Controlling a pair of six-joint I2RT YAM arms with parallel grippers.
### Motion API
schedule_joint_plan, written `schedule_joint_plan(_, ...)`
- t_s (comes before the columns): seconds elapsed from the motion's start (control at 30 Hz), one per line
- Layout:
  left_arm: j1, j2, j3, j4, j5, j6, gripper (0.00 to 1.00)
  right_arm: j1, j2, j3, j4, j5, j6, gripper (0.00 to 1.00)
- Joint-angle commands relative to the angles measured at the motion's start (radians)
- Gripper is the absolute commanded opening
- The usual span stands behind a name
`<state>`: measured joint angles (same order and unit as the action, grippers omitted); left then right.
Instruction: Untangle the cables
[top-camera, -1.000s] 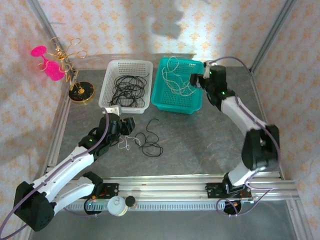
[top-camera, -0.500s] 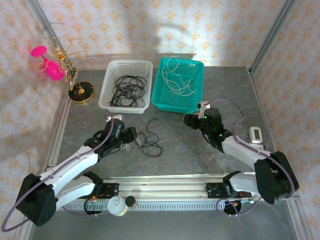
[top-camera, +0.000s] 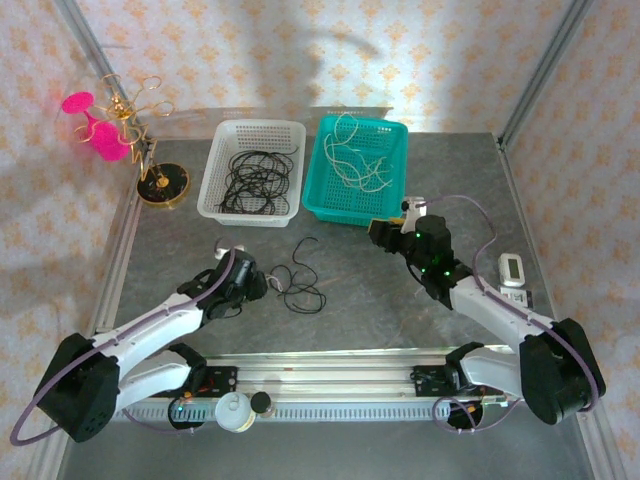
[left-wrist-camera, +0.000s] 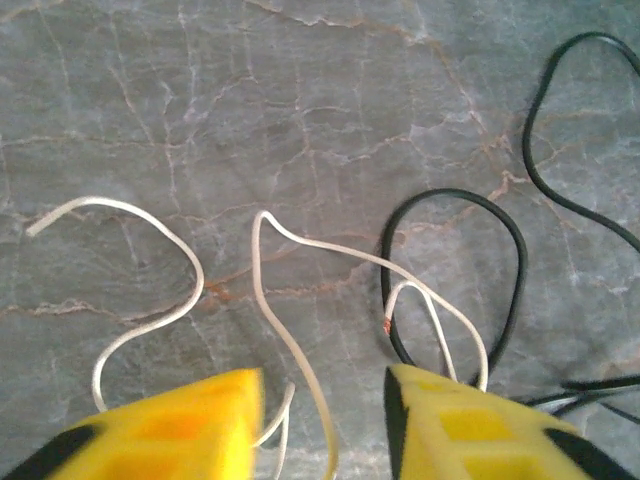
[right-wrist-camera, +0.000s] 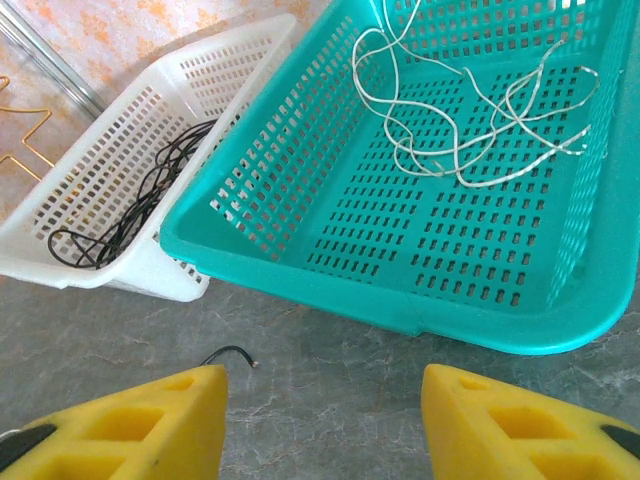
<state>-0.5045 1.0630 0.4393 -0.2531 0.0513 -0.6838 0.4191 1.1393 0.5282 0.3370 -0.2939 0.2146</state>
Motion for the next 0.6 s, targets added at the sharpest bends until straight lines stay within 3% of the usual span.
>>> schedule_joint_plan(0.0, -0.010, 0.022, 0.047, 0.029, -0.031, 0.067, 0.16, 0.001, -0.038, 0.023, -0.009, -0.006, 0.032, 0.54)
schedule_joint_plan(0.1, -0.010, -0.006, 0.117, -0.053, -0.087, 0.114, 0.00, 0.000, -0.062, 0.053, -0.048, -0.038, 0.034, 0.54)
schedule_joint_plan(0.3, -0.011, -0.083, 0.242, -0.154, -0.011, 0.225, 0.00, 0.001, -0.092, 0.071, -0.032, -0.125, 0.036, 0.54)
schedule_joint_plan(0.43, -0.021, -0.085, 0.371, -0.258, 0.033, 0.317, 0.00, 0.005, -0.077, 0.054, 0.087, -0.291, 0.033, 0.54)
schedule_joint_plan(0.57, -0.023, -0.111, 0.441, -0.247, 0.119, 0.411, 0.00, 0.061, -0.035, 0.087, 0.117, -0.387, -0.026, 0.54)
